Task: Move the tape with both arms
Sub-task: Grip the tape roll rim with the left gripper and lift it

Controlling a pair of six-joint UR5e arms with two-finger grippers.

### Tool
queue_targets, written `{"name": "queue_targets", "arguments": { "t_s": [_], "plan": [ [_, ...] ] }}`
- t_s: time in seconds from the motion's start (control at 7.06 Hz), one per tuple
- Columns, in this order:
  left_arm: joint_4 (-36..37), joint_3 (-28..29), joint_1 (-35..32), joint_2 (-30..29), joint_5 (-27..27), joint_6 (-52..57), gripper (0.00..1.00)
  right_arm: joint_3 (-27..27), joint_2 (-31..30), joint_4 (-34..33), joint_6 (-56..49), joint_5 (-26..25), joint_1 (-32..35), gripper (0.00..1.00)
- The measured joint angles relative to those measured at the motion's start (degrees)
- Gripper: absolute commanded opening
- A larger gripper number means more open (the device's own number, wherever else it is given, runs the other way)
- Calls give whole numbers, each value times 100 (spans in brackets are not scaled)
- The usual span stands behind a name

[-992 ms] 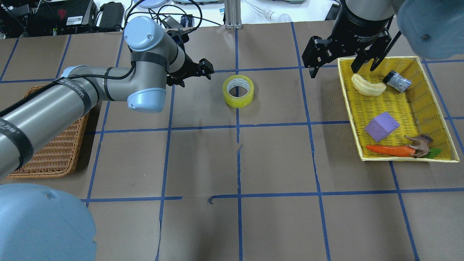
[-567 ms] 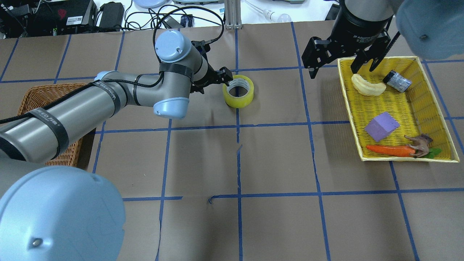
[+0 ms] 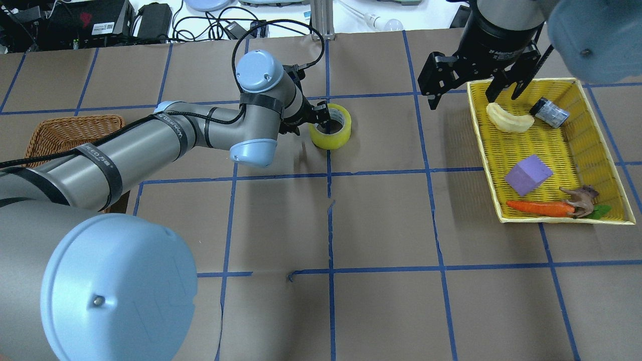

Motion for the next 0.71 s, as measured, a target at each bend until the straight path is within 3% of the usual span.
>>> {"name": "queue_targets", "arguments": {
  "t_s": [0.43,0.71],
  "plan": [
    [-144,262,-3,-82,6,30,0,4,-1,-1,0,-2,0,100],
    [-1212,813,52,134,125,241,0,4,-1,-1,0,-6,0,100]
  ]
}}
